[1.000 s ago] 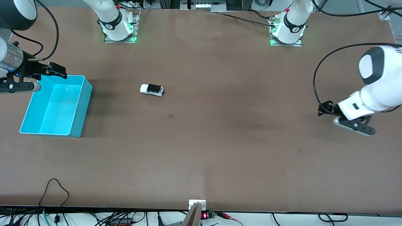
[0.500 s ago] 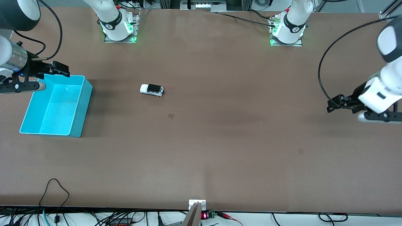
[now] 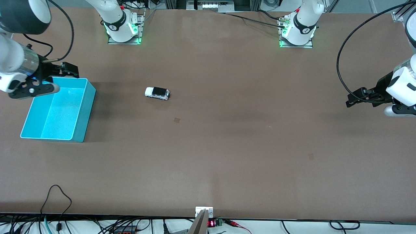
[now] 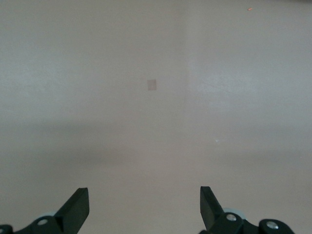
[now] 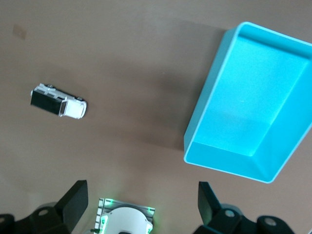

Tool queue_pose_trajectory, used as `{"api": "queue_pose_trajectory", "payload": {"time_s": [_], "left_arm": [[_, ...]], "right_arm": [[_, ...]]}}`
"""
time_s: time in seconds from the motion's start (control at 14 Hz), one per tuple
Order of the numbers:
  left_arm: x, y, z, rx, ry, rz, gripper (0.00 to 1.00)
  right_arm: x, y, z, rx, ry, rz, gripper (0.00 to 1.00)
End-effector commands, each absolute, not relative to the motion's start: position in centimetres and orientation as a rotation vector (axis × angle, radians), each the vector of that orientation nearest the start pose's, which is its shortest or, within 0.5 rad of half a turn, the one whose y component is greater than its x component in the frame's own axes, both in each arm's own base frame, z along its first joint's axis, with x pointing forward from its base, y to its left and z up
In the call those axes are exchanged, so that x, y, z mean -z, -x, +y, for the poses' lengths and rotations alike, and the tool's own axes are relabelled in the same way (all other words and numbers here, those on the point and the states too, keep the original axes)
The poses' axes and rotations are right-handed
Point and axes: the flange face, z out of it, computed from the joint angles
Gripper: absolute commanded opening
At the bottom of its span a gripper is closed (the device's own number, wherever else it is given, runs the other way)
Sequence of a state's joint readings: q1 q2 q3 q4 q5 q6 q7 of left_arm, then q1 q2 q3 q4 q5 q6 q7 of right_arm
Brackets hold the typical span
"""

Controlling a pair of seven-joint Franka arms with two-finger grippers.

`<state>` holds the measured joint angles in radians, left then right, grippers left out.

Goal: Wind and store white jeep toy
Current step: 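Move the right gripper from the bin toward the stopped jeep, then lower the right gripper onto the jeep and close on it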

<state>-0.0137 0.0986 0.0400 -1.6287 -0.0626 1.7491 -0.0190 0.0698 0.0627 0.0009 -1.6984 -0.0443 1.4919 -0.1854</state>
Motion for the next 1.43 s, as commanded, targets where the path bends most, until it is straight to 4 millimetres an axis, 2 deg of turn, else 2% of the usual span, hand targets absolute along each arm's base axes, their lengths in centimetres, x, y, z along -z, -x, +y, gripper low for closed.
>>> {"api": "queue_pose_trajectory", "payload": {"time_s": [0.0,0.14,0.21,0.36,0.43,0.5,0.57,0.71,1.0,1.36], "left_arm": [[-57.3,-58.2,0.6,0.045,3.217,-0.085,1.00],[-57.7,-57.6,0.7,0.053,3.217,-0.087,1.00],[-57.7,-57.5,0.7,0.053,3.214,-0.084,1.00],[-57.3,-57.5,0.9,0.043,3.205,-0.082,1.00],[-57.2,-57.5,0.9,0.031,3.204,-0.076,1.00],[-57.0,-57.6,0.7,0.003,3.205,-0.076,1.00],[-56.5,-57.9,0.6,-0.009,3.204,-0.081,1.00],[-56.5,-58.0,0.8,-0.006,3.204,-0.076,1.00],[-56.4,-57.9,0.7,-0.017,3.183,-0.066,1.00],[-56.7,-58.0,0.2,0.007,3.187,-0.052,1.00]], "right_arm": [[-51.2,-53.3,5.3,-0.453,3.090,-0.522,1.00],[-49.6,-50.7,7.2,-0.402,3.080,-0.647,1.00],[-48.6,-49.6,7.4,-0.367,3.073,-0.701,1.00],[-45.9,-47.7,8.6,-0.303,3.004,-0.981,1.00],[-45.0,-47.5,8.9,-0.290,2.970,-1.097,1.00],[-44.8,-47.3,10.3,-0.277,2.931,-1.226,1.00],[-44.5,-47.0,11.6,-0.277,2.915,-1.283,1.00],[-42.7,-45.8,13.0,-0.261,2.896,-1.356,1.00],[-38.6,-43.3,15.4,-0.109,2.867,-1.492,1.00],[-33.0,-39.9,19.7,0.078,2.761,-1.678,1.00]]}}
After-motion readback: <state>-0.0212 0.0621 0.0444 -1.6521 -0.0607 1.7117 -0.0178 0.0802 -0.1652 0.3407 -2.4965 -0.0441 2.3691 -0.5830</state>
